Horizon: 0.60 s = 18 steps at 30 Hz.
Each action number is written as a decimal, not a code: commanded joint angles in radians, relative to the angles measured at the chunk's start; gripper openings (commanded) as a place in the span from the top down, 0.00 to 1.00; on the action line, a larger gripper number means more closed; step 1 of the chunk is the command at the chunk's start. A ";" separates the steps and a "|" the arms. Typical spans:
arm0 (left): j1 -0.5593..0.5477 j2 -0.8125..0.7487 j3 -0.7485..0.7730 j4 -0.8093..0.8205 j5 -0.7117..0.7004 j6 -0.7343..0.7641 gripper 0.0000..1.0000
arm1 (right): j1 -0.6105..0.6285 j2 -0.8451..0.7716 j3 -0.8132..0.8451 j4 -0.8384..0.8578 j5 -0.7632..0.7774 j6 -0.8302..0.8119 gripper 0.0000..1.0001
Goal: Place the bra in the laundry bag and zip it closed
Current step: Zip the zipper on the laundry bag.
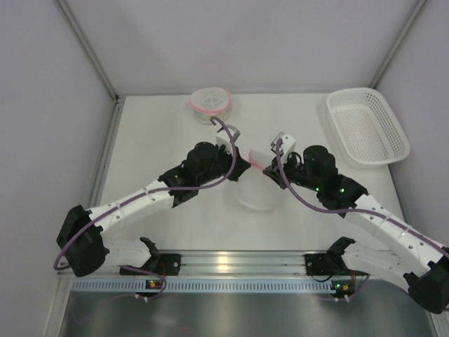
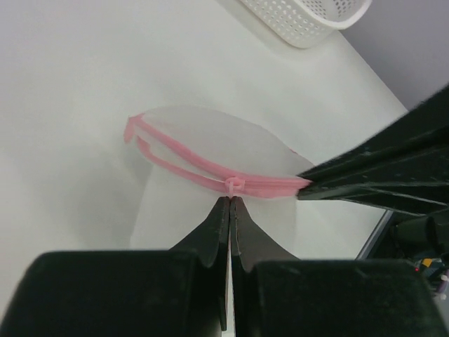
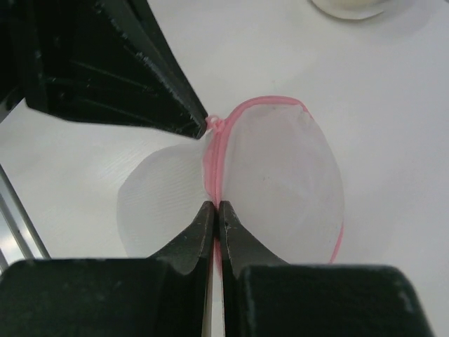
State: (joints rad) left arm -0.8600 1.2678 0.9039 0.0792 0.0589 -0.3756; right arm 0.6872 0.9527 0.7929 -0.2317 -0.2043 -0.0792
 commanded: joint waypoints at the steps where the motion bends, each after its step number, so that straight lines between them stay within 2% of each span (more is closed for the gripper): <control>1: 0.070 -0.047 0.049 -0.028 -0.022 -0.009 1.00 | 0.006 -0.074 0.008 0.020 -0.037 -0.028 1.00; 10: 0.173 -0.036 0.061 -0.075 0.022 0.018 1.00 | 0.008 -0.230 -0.081 0.006 -0.060 -0.019 1.00; 13: 0.180 -0.050 0.058 -0.075 0.045 0.046 1.00 | 0.009 -0.247 -0.101 -0.017 -0.006 0.004 1.00; 14: 0.180 -0.060 0.058 -0.072 0.056 0.056 1.00 | 0.008 -0.244 -0.093 -0.030 0.024 0.012 0.95; 15: 0.180 -0.065 0.058 -0.070 0.082 0.072 1.00 | 0.008 -0.236 -0.068 -0.040 0.034 0.033 0.75; 16: 0.180 -0.068 0.058 -0.070 0.094 0.079 1.00 | 0.008 -0.226 -0.051 -0.055 0.029 0.036 0.69; 17: 0.180 -0.070 0.058 -0.070 0.101 0.084 1.00 | 0.008 -0.218 -0.032 -0.054 0.004 0.044 0.52; 18: 0.179 -0.070 0.056 -0.070 0.108 0.087 1.00 | 0.008 -0.212 0.007 -0.052 -0.010 0.050 0.43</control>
State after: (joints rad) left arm -0.6918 1.2423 0.9340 -0.0219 0.1421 -0.3302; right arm 0.6872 0.7307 0.7048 -0.2871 -0.2054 -0.0532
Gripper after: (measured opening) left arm 0.015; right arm 0.508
